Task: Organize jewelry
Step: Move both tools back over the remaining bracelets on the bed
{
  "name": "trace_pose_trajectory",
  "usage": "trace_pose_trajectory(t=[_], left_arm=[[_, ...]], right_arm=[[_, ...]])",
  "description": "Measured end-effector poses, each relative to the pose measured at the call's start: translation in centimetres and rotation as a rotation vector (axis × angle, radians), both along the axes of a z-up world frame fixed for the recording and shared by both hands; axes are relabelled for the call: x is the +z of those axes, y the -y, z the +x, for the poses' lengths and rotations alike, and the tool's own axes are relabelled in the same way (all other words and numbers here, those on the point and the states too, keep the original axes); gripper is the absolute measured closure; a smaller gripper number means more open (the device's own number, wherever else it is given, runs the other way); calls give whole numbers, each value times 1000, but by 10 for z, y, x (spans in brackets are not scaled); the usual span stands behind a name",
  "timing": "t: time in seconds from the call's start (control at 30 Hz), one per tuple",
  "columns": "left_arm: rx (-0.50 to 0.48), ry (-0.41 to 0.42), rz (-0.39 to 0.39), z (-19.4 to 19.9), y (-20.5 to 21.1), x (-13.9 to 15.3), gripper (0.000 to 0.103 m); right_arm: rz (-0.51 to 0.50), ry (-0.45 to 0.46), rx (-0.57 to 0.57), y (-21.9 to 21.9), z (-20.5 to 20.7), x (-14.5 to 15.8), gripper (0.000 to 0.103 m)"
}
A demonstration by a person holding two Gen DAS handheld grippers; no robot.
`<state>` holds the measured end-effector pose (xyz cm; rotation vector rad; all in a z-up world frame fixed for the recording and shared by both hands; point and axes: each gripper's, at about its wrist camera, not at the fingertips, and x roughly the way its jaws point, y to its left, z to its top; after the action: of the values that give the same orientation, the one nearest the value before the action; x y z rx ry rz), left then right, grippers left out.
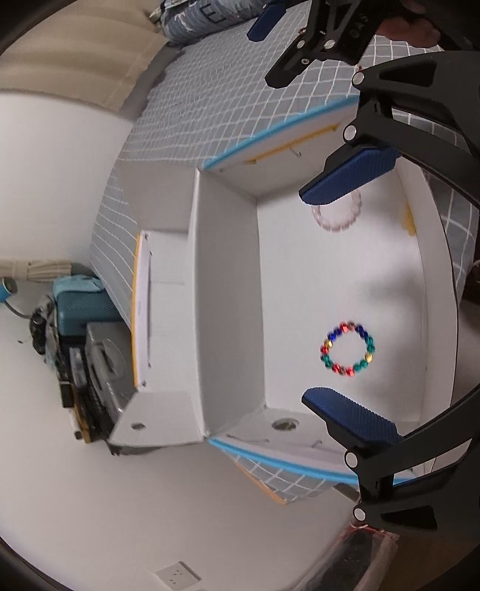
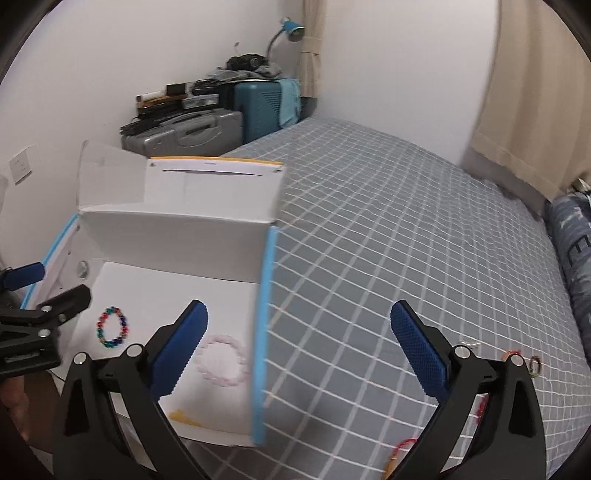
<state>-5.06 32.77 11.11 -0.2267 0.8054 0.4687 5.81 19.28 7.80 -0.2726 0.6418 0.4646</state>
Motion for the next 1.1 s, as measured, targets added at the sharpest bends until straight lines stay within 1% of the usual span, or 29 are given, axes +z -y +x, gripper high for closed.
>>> trace_pose_trajectory(t=[0.1, 0.47, 0.6, 0.7, 0.87, 0.97, 1.1], left_arm=[[-32, 11, 25, 8, 20, 3, 6], [-187, 32, 3, 52, 95, 5, 6], [-253, 33, -3, 68, 134, 1, 6], [-312, 26, -7, 81, 165, -3, 6], [-419, 8, -8, 99, 215, -16, 6], [-479, -11, -16, 111, 246, -30, 6], [-529, -44, -35, 123, 272, -52, 6]], right_arm=[[2, 0, -48, 25, 12, 1, 7], [9, 11, -196, 113, 37, 4, 7], [18, 3, -251, 152, 44, 0, 7], [20, 1, -306, 188, 49, -6, 7], [34, -36, -381, 241, 57, -24, 7], [34, -66, -427, 270, 62, -39, 7], [44, -108, -465, 300, 65, -59, 7]])
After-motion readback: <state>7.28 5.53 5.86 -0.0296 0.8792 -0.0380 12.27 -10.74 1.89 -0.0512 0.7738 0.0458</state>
